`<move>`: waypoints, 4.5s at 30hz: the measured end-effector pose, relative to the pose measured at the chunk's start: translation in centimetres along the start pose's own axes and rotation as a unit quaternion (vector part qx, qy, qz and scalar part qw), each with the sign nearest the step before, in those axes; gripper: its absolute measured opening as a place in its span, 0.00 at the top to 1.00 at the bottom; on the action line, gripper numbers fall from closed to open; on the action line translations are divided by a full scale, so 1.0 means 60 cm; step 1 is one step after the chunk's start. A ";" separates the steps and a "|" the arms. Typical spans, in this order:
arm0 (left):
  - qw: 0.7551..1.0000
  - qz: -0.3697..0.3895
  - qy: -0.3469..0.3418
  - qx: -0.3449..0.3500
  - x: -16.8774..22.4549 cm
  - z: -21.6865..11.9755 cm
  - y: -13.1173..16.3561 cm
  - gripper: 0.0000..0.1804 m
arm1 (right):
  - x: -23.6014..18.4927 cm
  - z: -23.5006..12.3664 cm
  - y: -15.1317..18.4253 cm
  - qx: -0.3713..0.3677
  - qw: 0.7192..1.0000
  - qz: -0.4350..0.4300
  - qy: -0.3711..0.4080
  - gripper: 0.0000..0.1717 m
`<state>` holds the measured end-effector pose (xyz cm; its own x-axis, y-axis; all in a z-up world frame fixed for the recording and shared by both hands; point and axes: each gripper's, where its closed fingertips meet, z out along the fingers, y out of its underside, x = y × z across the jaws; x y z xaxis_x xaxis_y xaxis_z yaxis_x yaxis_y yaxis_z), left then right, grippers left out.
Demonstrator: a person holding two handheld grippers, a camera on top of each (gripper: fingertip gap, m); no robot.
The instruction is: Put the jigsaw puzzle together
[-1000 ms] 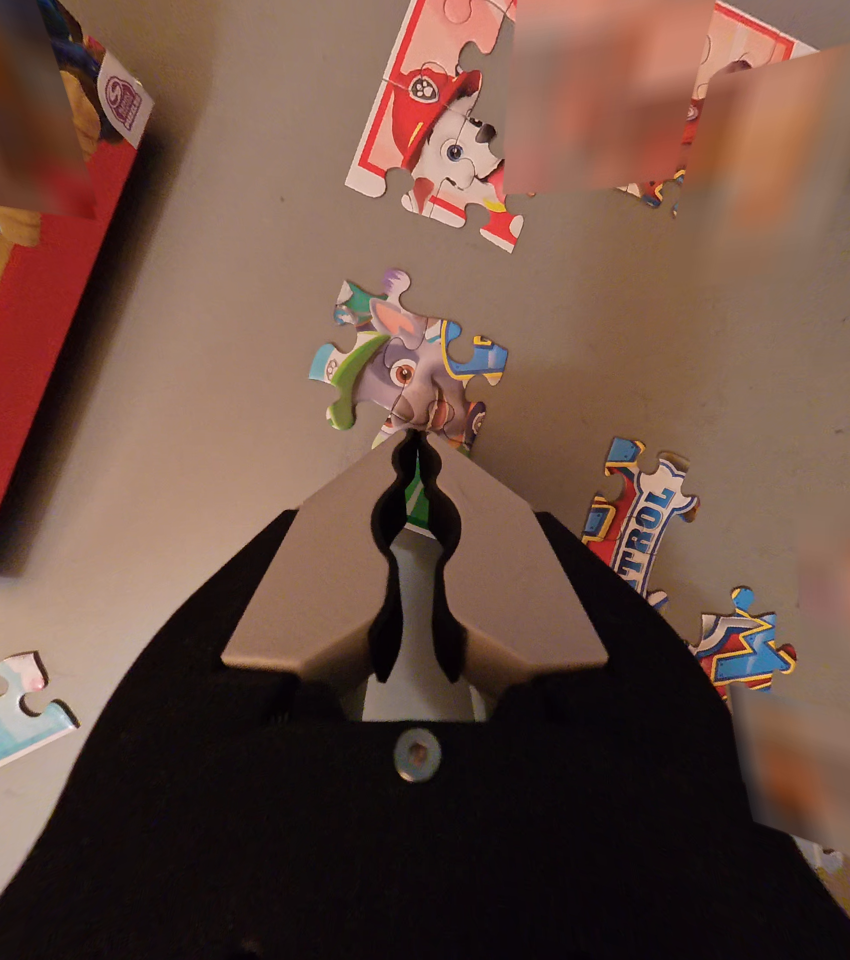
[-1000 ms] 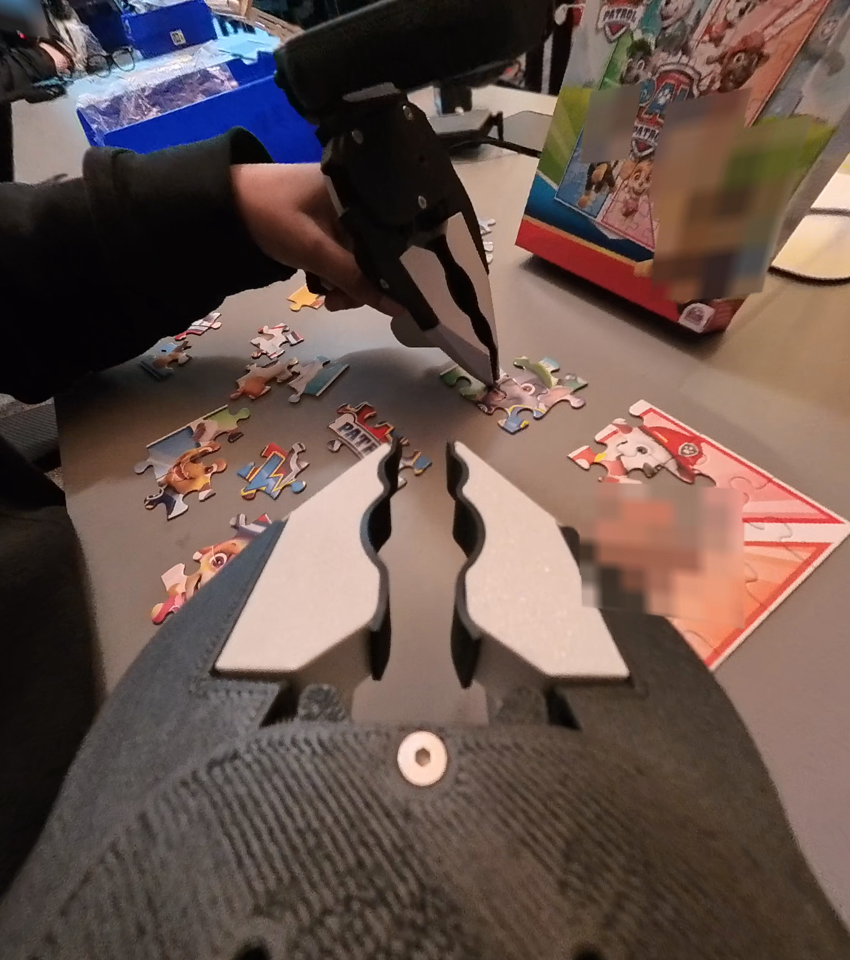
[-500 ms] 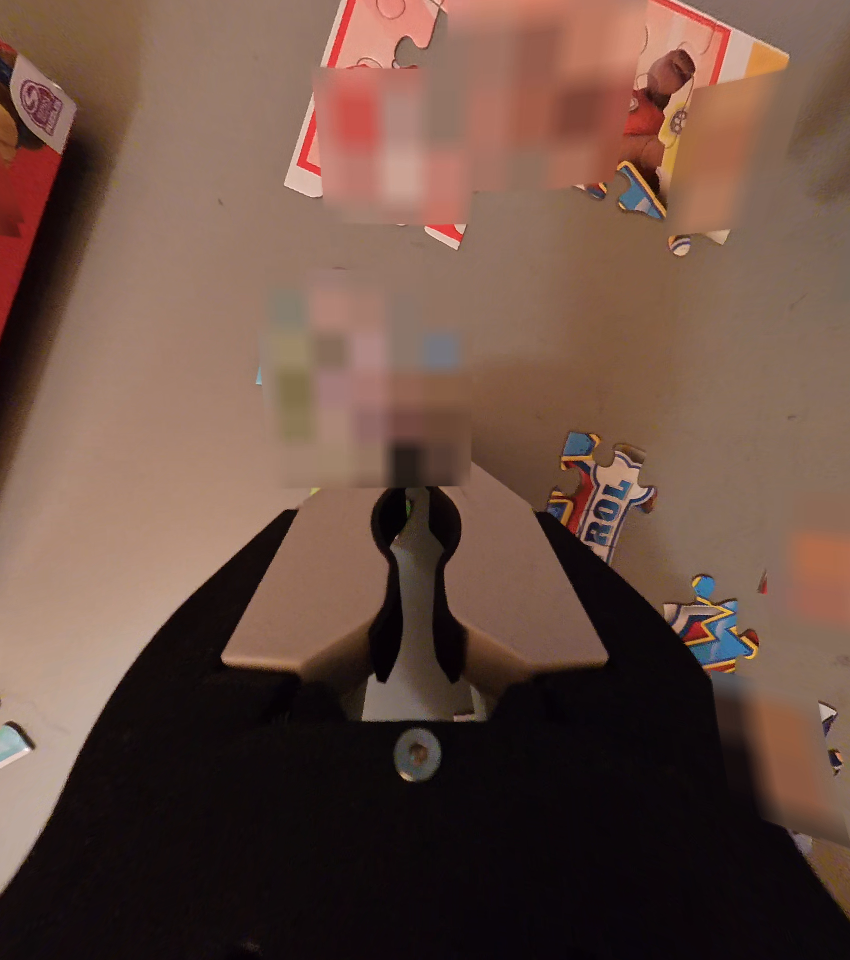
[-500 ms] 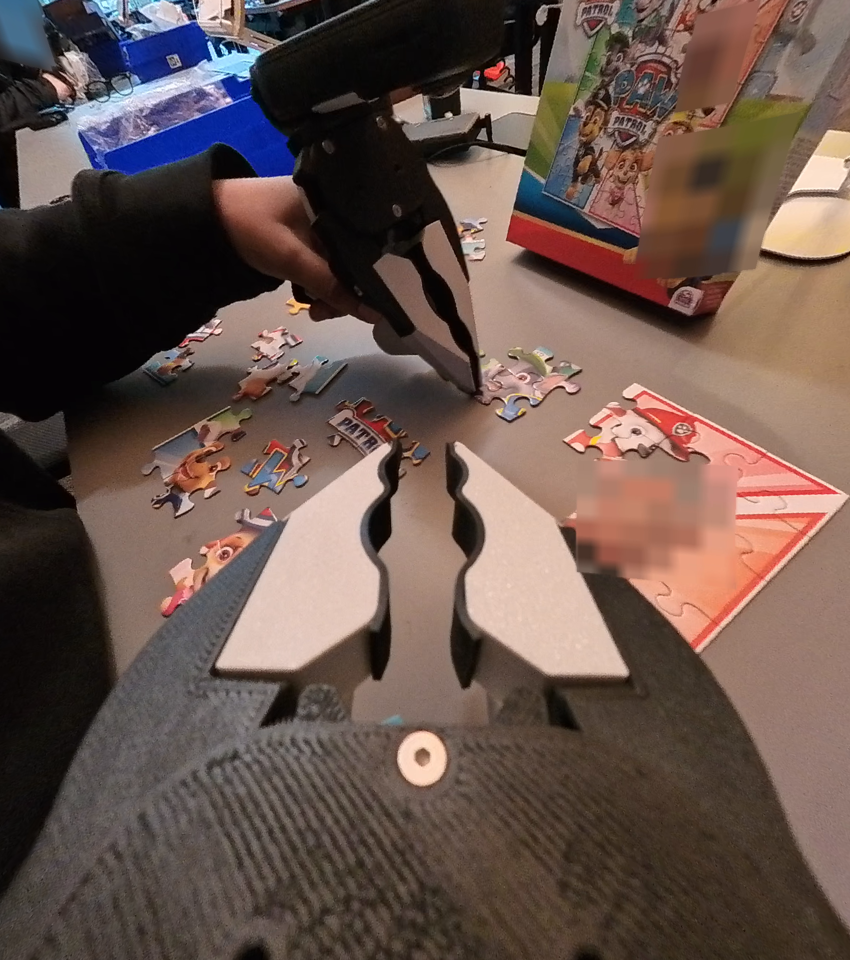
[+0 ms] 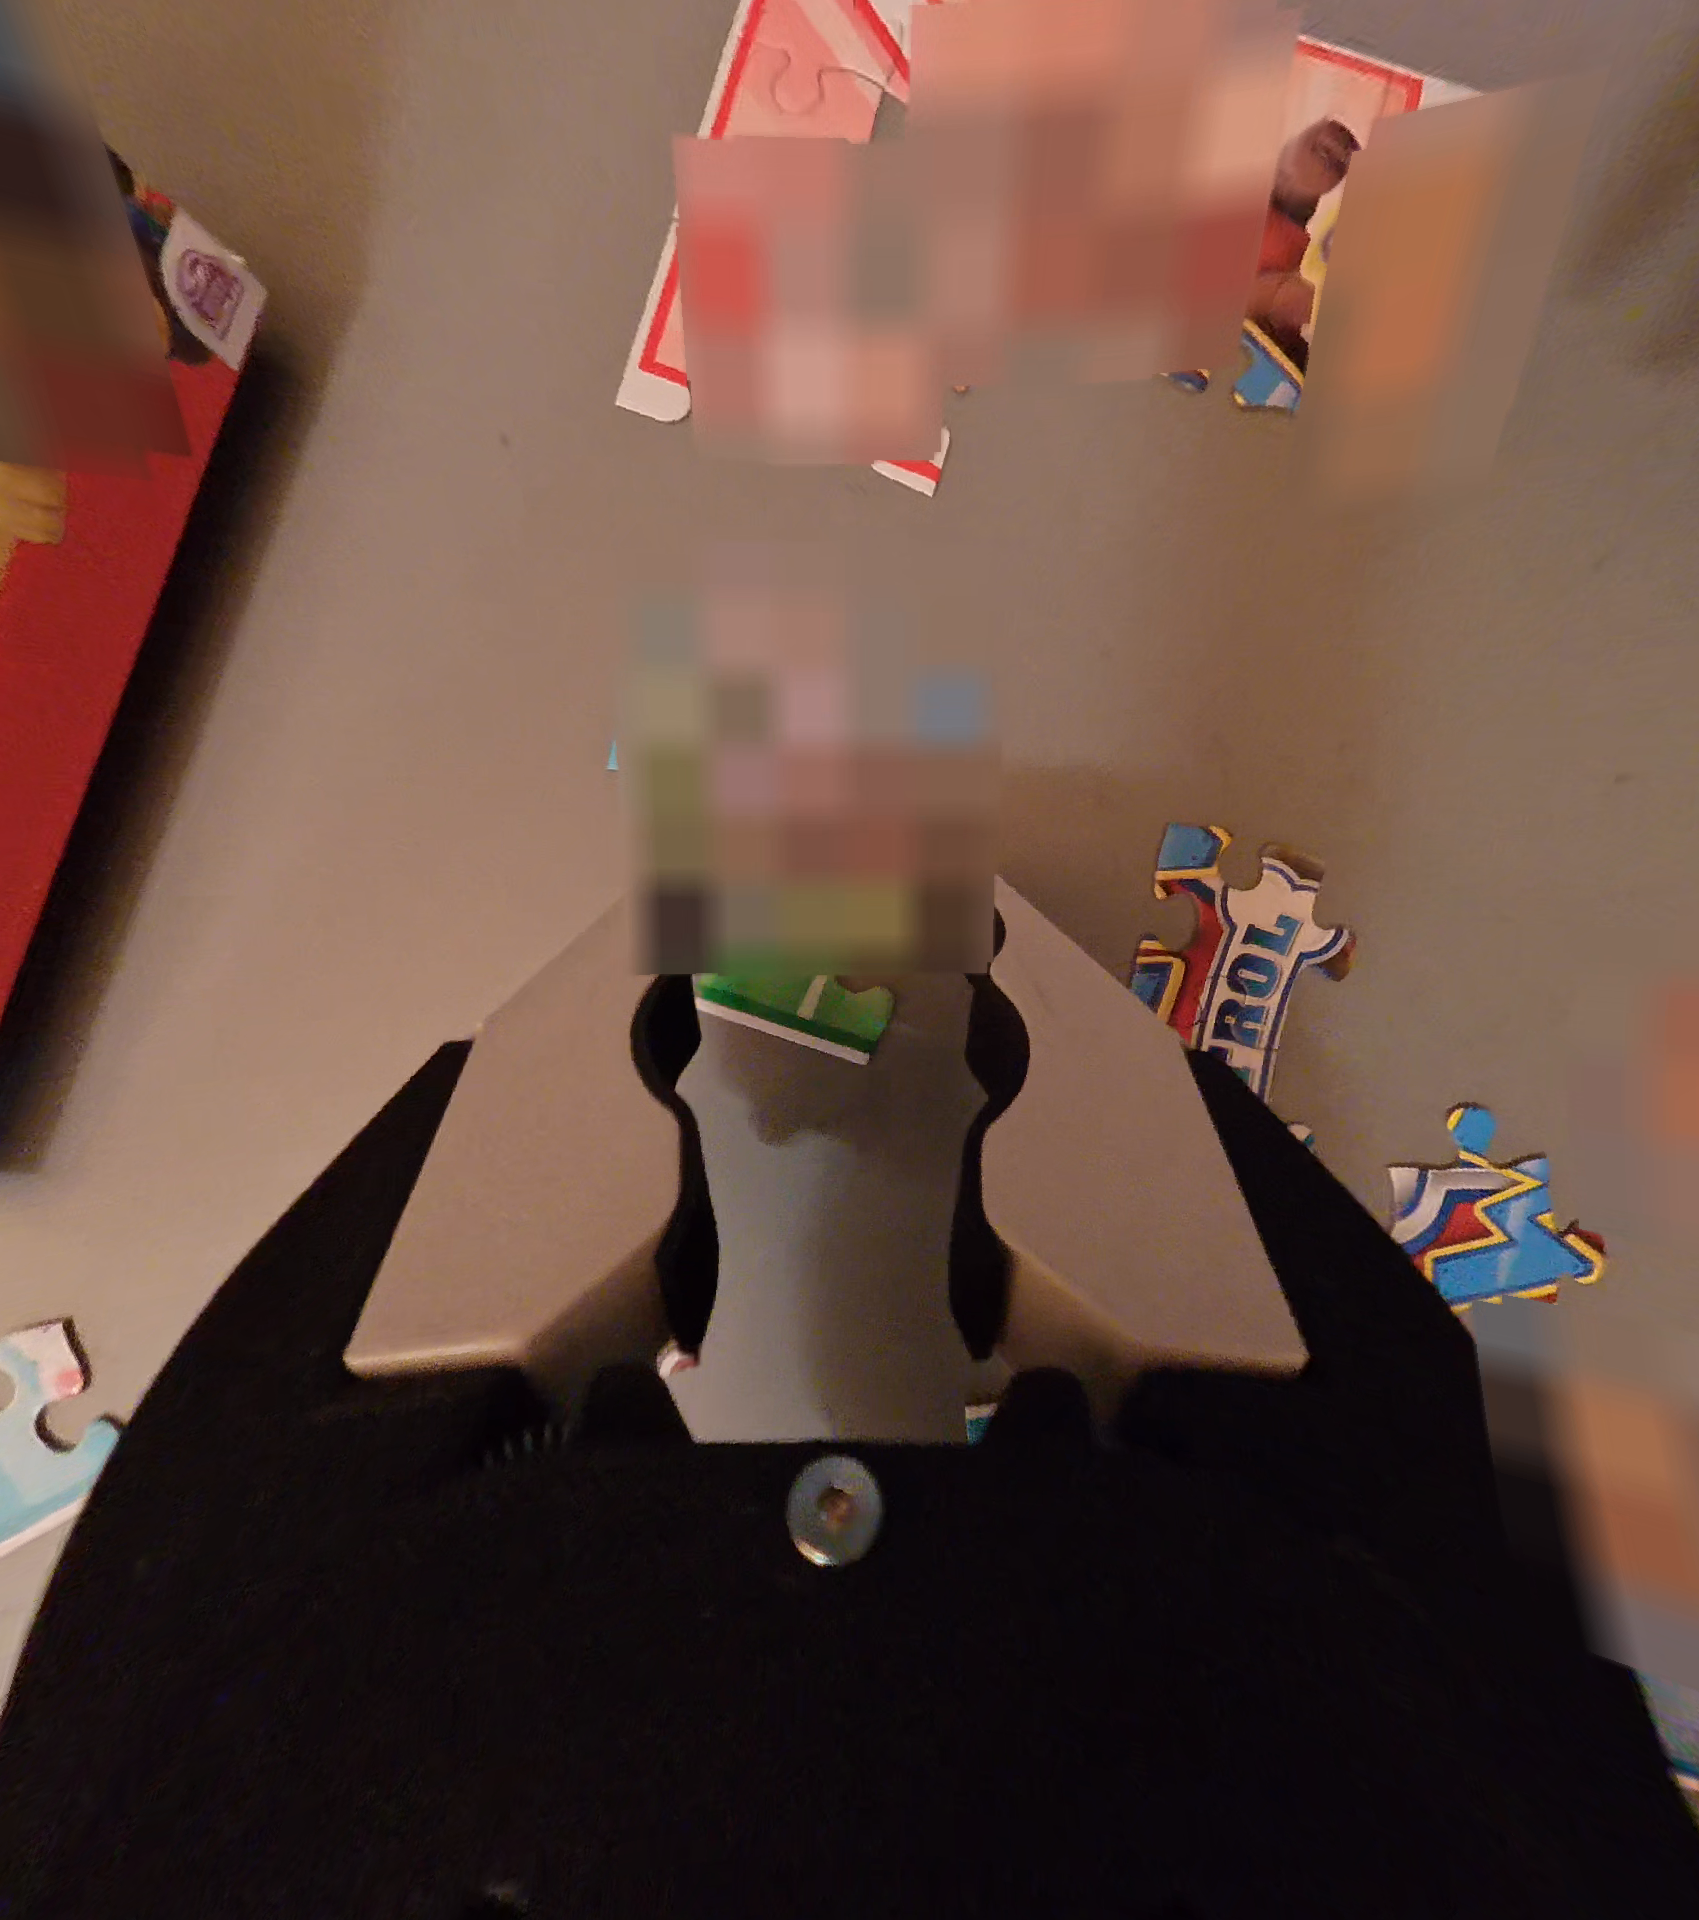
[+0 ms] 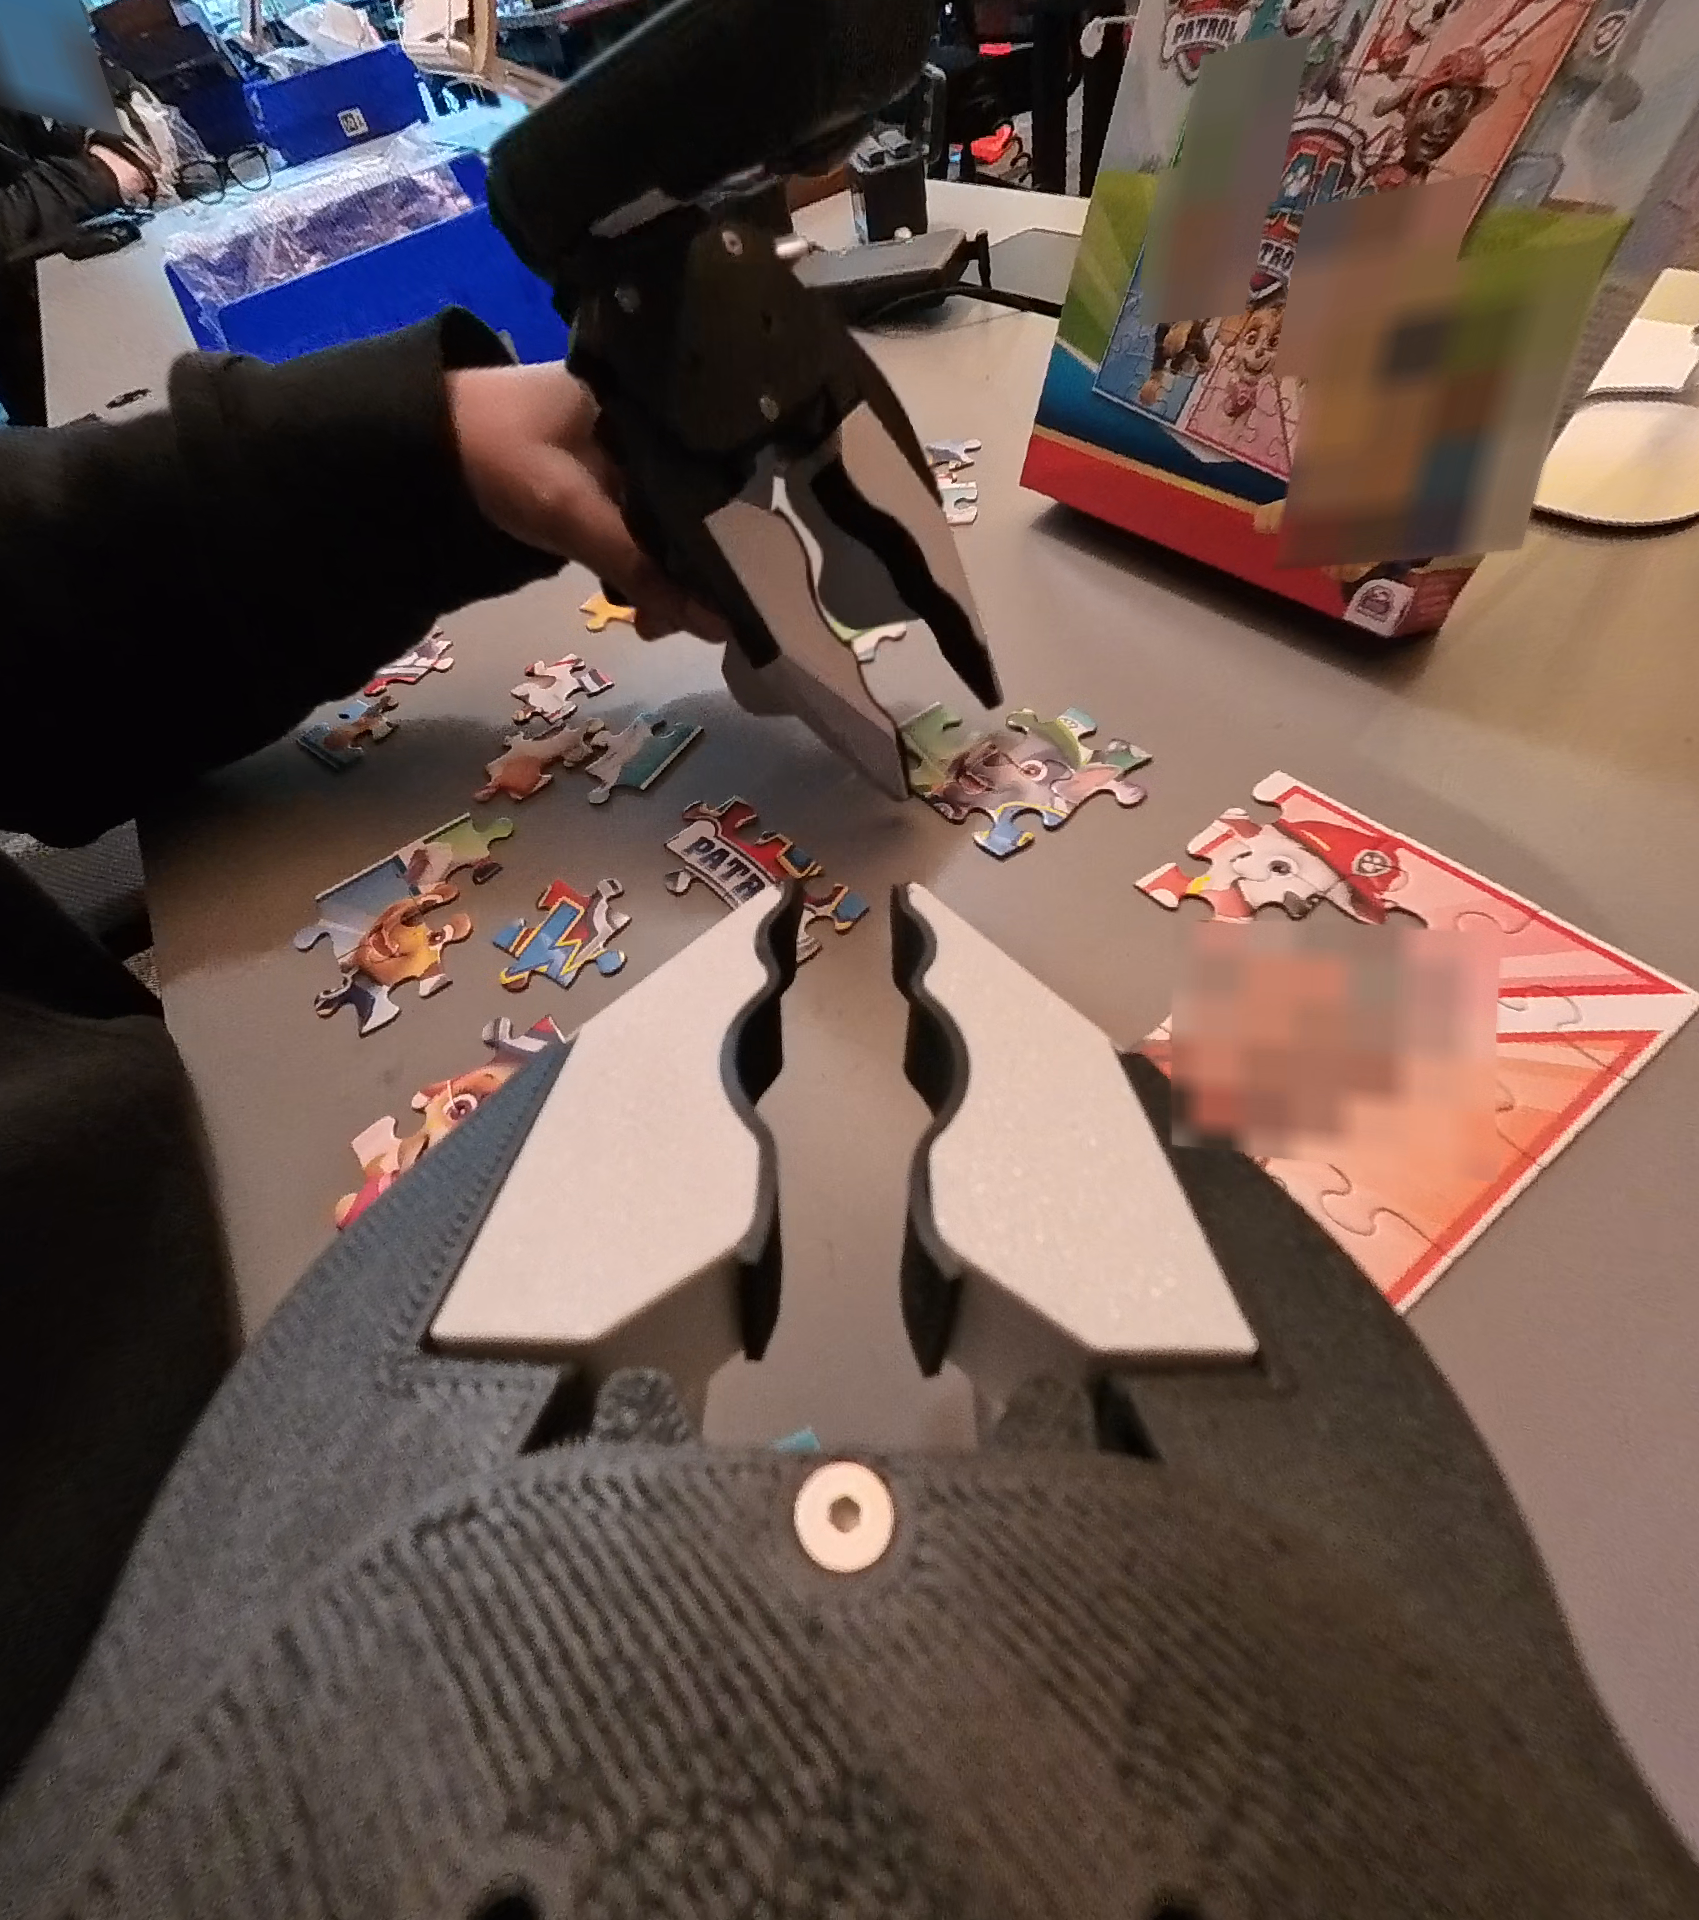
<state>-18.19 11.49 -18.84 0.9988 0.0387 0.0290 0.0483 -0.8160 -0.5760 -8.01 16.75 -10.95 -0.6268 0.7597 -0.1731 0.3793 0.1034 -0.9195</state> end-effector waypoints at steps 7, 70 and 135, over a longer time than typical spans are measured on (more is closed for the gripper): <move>1.000 0.002 0.013 -0.003 0.008 0.010 0.005 0.77 | 0.003 -0.003 0.004 0.000 1.000 0.005 0.004 0.91; 0.998 -0.015 -0.050 0.029 -0.024 -0.089 0.033 0.81 | -0.018 -0.012 -0.006 0.010 1.000 0.009 0.007 0.91; 0.971 -0.198 -0.130 0.024 -0.068 -0.080 0.127 0.80 | -0.062 -0.002 -0.007 0.034 0.999 0.024 -0.008 0.91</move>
<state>-21.90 2.33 -19.39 0.8680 0.4938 0.0518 0.4223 -0.6794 -0.6001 -5.76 13.95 -9.91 -0.6193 0.7528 -0.2230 0.3626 0.0223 -0.9317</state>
